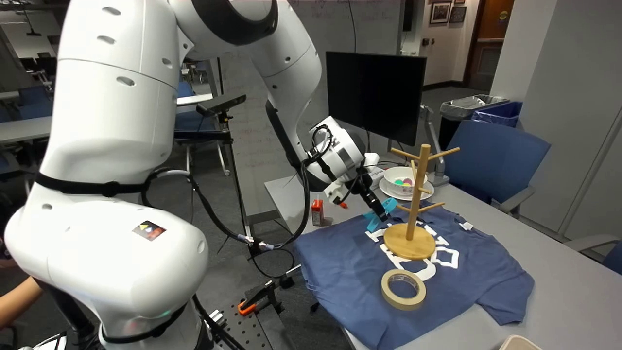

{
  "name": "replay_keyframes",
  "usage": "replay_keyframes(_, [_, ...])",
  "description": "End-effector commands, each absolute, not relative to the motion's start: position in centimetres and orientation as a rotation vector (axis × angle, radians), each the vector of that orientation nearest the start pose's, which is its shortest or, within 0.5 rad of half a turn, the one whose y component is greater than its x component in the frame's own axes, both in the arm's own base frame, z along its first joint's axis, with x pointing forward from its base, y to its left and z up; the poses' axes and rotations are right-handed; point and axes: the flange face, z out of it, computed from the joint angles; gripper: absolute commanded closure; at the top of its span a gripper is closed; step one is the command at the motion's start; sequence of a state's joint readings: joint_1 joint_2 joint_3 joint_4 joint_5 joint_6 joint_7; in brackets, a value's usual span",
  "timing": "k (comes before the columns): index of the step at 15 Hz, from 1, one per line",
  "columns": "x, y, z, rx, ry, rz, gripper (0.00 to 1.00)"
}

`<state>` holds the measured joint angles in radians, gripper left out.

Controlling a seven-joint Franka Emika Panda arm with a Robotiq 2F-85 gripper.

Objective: Hang the light-blue object on the stand

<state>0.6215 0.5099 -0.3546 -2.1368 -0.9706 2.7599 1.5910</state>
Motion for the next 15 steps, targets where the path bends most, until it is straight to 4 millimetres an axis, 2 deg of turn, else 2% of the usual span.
replay_keyframes(1, [55.4,17.4,17.0,-3.247,0.606,-0.768,0.63])
replay_keyframes(4, [56.1,17.1,16.9,-3.243,0.617,-0.735,0.63])
replay_keyframes(5, [56.2,17.1,16.8,-3.24,0.621,-0.724,0.55])
replay_keyframes(6, [56.4,17.0,16.8,-3.242,0.62,-0.715,0.13])
replay_keyframes(7, [56.5,17.0,16.7,-3.242,0.624,-0.708,0.12])
replay_keyframes(9, [56.5,16.8,16.6,-3.249,0.628,-0.69,0.0])
replay_keyframes(15, [55.2,17.0,16.5,-3.266,0.606,-0.574,0.0])
